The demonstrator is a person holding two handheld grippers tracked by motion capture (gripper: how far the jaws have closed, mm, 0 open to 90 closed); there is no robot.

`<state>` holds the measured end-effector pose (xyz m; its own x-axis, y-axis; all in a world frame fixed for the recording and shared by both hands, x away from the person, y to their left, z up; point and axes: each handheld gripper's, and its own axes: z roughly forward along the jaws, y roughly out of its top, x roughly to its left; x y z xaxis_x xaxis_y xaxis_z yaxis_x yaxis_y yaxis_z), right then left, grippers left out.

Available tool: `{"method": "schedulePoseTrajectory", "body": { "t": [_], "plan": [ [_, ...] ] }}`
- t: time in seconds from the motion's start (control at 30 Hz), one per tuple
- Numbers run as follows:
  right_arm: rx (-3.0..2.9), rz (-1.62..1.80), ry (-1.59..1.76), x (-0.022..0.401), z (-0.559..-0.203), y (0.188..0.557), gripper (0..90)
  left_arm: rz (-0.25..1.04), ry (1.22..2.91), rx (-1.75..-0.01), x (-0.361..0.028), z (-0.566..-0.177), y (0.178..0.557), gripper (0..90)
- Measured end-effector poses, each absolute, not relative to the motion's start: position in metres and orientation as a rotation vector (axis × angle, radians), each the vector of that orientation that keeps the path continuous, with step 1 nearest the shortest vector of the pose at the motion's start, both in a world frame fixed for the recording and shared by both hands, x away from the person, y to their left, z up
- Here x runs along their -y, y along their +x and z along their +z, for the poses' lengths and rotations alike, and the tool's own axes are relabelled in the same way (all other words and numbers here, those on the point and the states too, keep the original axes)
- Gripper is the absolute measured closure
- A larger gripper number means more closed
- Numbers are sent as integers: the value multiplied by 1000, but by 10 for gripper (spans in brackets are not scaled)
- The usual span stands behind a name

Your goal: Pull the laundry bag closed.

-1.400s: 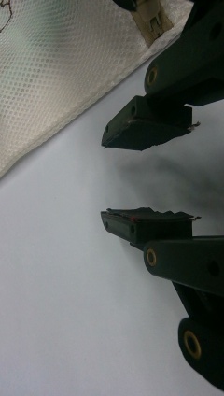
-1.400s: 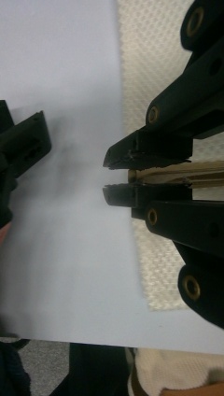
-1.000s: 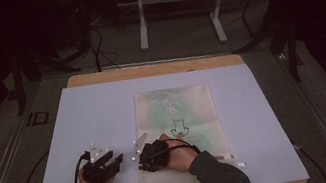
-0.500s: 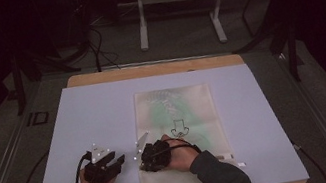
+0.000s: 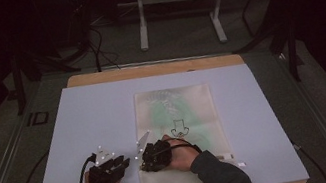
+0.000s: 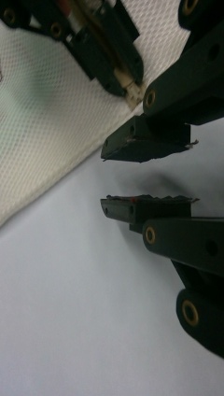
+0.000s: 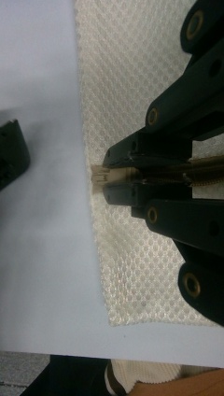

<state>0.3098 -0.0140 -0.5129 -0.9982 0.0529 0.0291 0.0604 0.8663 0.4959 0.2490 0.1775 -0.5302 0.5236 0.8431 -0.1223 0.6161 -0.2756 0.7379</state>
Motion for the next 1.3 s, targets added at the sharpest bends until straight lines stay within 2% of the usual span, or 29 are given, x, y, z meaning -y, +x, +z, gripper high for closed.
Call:
{"method": "schedulePoseTrajectory", "body": {
  "t": [0.23,0.33,1.3],
  "plan": [
    [3017,-801,-95,14,-513,310,819,349,2033,-1152,-172,-532,248,853],
    [3016,-805,-89,14,-513,310,818,312,2029,-1134,-171,-532,249,884],
    [3026,-831,-89,16,-514,308,819,235,2011,-1097,-153,-535,262,884]
  ]
}}
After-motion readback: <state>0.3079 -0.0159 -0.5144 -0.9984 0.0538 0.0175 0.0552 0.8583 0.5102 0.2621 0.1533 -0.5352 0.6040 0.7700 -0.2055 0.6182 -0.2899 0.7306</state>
